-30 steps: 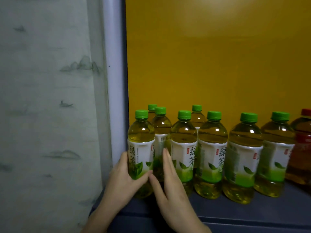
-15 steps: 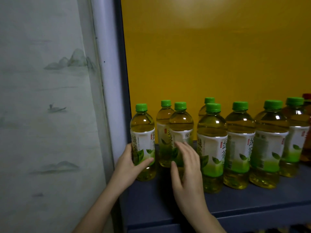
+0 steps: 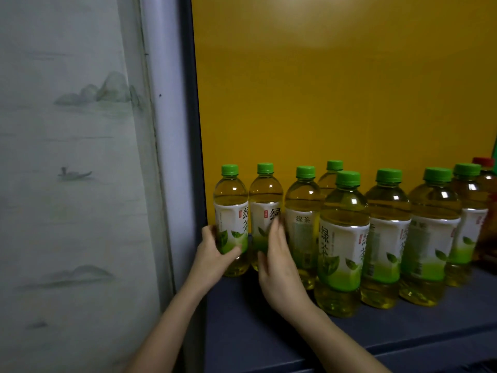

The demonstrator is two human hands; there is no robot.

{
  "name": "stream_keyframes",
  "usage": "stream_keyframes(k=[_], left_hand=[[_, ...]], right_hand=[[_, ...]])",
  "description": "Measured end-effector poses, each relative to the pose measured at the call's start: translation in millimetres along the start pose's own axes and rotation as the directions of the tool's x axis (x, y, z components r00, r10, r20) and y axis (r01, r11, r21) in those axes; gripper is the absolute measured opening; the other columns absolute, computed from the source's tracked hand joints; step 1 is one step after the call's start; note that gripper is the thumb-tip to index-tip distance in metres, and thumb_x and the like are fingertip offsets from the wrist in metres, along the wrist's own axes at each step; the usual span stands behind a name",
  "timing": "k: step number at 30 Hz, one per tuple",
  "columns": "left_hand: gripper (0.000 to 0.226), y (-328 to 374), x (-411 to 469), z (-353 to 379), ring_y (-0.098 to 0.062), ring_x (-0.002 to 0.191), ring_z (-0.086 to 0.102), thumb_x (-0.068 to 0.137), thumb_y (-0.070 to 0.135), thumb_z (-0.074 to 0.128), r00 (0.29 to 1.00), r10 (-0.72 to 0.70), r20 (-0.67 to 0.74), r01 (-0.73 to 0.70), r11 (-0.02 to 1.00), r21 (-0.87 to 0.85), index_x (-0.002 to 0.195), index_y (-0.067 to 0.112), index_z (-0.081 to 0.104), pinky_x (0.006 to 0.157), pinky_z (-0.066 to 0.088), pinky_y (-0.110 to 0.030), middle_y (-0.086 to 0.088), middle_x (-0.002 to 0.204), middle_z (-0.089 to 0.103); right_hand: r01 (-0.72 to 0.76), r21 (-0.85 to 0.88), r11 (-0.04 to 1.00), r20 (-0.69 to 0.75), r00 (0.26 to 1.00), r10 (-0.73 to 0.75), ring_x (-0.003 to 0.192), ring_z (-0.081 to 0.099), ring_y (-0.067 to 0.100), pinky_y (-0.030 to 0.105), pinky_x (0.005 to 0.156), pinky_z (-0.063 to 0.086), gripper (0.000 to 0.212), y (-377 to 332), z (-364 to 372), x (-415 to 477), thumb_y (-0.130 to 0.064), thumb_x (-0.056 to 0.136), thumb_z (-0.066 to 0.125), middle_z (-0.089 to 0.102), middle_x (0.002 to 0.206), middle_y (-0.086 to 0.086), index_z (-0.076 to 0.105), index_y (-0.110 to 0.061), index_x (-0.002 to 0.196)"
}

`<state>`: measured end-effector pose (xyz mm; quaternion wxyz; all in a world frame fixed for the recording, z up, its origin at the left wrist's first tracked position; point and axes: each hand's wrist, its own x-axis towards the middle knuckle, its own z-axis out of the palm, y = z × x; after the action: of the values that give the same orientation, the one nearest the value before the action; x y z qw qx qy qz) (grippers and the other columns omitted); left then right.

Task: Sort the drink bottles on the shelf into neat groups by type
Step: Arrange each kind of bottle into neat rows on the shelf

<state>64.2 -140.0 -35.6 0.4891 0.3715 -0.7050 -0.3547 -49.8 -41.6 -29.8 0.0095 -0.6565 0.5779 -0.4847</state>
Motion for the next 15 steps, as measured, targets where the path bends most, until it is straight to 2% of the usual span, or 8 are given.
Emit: stream_keyframes(k=[3,5,7,10,11,13,14,15], left_hand=[[0.054,-3,4,2,-0.016,0.107,0.055,0.073,0.012,0.074,1.0,-0.007,0.01,0.007,1.0,-0.012,0.113,0.02,0.039,0.081,0.045,-0.023,-0.001,0.116,0.054],[0.062,-6,4,2,-0.015,0.108,0.052,0.066,0.025,0.081,0.999,0.009,-0.043,-0.006,0.997,0.071,0.117,0.018,0.045,0.085,0.043,-0.026,-0.001,0.115,0.051],[0.072,-10,3,1,-0.012,0.104,0.05,0.056,0.04,0.085,0.994,0.027,-0.107,-0.009,0.986,0.165,0.115,0.016,0.051,0.084,0.042,-0.026,0.001,0.111,0.051],[0.08,-15,3,-3,-0.013,0.104,0.059,0.039,0.057,0.083,0.997,0.001,-0.071,0.003,0.998,0.061,0.106,0.027,0.051,0.087,0.051,-0.032,0.003,0.112,0.06],[0.078,-16,3,-5,-0.013,0.105,0.06,0.039,0.054,0.086,0.999,-0.017,-0.043,0.017,1.0,-0.005,0.104,0.03,0.049,0.087,0.053,-0.031,0.004,0.112,0.062],[0.067,-14,2,-9,-0.011,0.105,0.059,0.052,0.03,0.088,0.999,-0.025,0.035,0.03,0.991,-0.132,0.106,0.026,0.048,0.085,0.053,-0.021,0.003,0.113,0.06],[0.066,-13,1,-11,-0.008,0.105,0.059,0.055,0.025,0.086,0.997,-0.019,0.079,0.033,0.983,-0.179,0.109,0.023,0.048,0.083,0.052,-0.017,0.002,0.116,0.059],[0.07,-13,0,-13,-0.006,0.105,0.058,0.052,0.031,0.086,0.993,-0.01,0.116,0.033,0.981,-0.193,0.11,0.023,0.048,0.083,0.051,-0.015,0.002,0.118,0.059]], right_hand=[[-0.102,0.054,0.993,-0.059,0.993,0.105,0.143,-0.003,0.008,0.021,0.114,-0.001,0.075,14,2,11,-0.008,0.093,0.045,0.001,0.157,0.0,-0.006,-0.013,0.148],[-0.206,0.116,0.972,-0.041,0.976,0.212,0.145,0.006,0.015,0.032,0.118,0.005,0.077,25,6,18,-0.013,0.091,0.05,0.01,0.157,0.002,-0.002,-0.014,0.148],[-0.3,0.196,0.934,0.029,0.953,0.3,0.145,0.008,0.018,0.042,0.119,0.012,0.085,32,9,25,-0.019,0.089,0.056,0.011,0.157,0.001,-0.005,-0.018,0.148],[-0.348,0.264,0.899,0.074,0.937,0.341,0.144,0.014,0.02,0.045,0.117,0.018,0.091,36,13,32,-0.022,0.083,0.065,0.016,0.155,0.003,0.001,-0.017,0.147],[-0.356,0.271,0.894,0.08,0.934,0.347,0.143,0.015,0.02,0.045,0.117,0.019,0.09,37,14,33,-0.022,0.082,0.066,0.018,0.154,0.004,0.005,-0.016,0.147],[-0.374,0.268,0.888,0.091,0.927,0.363,0.143,0.016,0.021,0.046,0.116,0.02,0.088,38,14,33,-0.023,0.082,0.067,0.018,0.154,0.005,0.006,-0.014,0.146],[-0.375,0.269,0.887,0.092,0.927,0.364,0.143,0.017,0.022,0.046,0.116,0.02,0.088,39,14,32,-0.023,0.082,0.066,0.019,0.153,0.006,0.007,-0.013,0.146],[-0.369,0.271,0.889,0.089,0.929,0.359,0.142,0.018,0.022,0.046,0.116,0.021,0.088,40,14,31,-0.023,0.082,0.066,0.02,0.153,0.007,0.007,-0.012,0.146]])
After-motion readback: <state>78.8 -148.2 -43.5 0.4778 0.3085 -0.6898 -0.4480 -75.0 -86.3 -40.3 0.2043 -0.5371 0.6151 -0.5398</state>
